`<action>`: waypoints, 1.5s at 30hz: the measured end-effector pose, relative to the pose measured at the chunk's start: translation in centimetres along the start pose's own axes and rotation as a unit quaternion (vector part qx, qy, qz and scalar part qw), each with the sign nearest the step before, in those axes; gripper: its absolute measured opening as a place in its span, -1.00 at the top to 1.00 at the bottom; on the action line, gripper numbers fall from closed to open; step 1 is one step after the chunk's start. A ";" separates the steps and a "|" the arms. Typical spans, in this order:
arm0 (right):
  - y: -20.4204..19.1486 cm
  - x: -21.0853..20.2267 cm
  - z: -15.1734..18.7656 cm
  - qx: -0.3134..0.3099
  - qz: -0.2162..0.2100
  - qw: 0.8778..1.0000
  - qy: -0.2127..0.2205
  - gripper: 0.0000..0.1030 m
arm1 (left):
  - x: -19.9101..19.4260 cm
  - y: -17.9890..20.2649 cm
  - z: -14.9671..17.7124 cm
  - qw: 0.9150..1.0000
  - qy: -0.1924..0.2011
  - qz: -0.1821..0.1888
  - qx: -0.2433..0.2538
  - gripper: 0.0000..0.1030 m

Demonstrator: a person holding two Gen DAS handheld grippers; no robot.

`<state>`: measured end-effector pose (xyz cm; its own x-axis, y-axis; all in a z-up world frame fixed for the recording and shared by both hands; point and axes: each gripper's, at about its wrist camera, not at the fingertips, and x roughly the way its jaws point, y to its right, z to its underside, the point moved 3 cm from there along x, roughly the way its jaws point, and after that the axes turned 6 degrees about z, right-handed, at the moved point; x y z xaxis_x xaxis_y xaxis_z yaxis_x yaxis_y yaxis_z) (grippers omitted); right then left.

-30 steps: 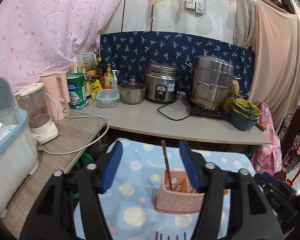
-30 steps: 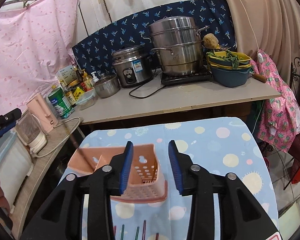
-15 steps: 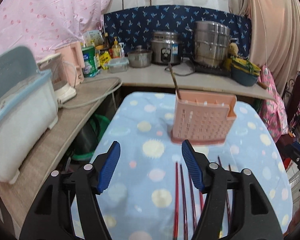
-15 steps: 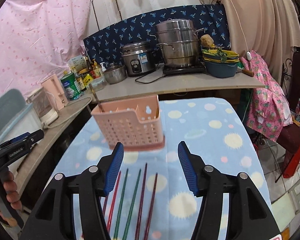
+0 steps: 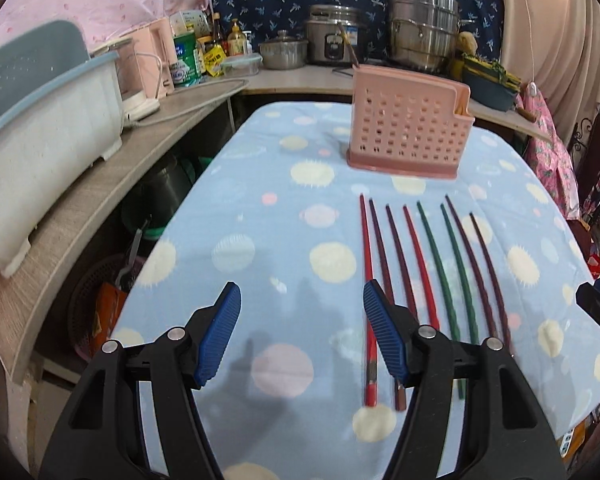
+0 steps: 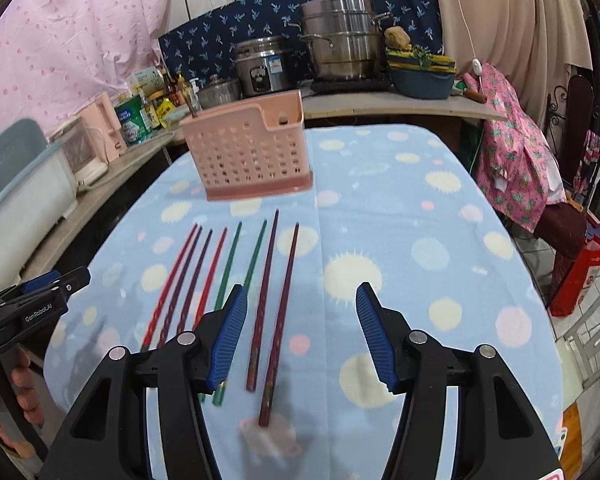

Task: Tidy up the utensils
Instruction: 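Open the left gripper and withdraw it from the pink holder, then move the left gripper back over the row of chopsticks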

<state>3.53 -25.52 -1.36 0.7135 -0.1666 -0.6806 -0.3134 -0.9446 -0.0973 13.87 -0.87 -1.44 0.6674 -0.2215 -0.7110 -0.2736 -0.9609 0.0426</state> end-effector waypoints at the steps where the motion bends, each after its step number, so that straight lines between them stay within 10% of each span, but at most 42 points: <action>1: -0.1 0.1 0.7 -0.002 0.000 1.000 -0.005 -0.07 | 0.1 0.1 0.5 1.000 -0.004 0.000 0.000 -0.18; 45: -3.0 3.9 7.3 -0.022 -0.019 0.996 -0.079 0.31 | 3.9 2.4 6.7 0.997 -0.069 0.028 0.004 -0.28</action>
<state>2.64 -21.26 -9.04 0.6156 -0.0879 -0.7831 -0.2590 -0.9611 -0.0957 11.20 -2.89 -8.77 0.5488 -0.2490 -0.7980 -0.3143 -0.9460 0.0790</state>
